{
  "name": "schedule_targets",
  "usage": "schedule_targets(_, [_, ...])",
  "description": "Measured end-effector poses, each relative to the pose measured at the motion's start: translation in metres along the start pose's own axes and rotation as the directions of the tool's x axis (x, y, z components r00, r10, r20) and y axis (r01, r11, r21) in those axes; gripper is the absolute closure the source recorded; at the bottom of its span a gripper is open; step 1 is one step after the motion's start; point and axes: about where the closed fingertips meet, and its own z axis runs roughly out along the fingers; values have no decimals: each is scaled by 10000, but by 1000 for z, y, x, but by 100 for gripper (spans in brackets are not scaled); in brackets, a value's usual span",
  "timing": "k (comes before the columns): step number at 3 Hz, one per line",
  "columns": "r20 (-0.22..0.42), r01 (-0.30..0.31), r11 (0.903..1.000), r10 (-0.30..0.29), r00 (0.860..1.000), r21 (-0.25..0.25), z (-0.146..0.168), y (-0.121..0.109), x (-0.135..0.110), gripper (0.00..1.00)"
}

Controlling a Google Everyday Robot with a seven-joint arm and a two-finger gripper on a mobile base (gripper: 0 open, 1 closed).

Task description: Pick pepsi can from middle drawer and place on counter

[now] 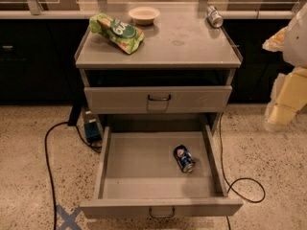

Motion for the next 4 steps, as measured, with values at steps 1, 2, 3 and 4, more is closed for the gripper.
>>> schedule_targets(1, [1,1,10000,-1,10000,0,0,0,0,0])
schedule_targets(2, [155,199,9997,-201,9997,125,13,-3,-5,0])
schedule_targets(3, [430,390,9992,-391,9983,22,58,-13,-19,0])
schedule_targets(4, [368,196,9998,-198,9991,64,117,-23,-30,0])
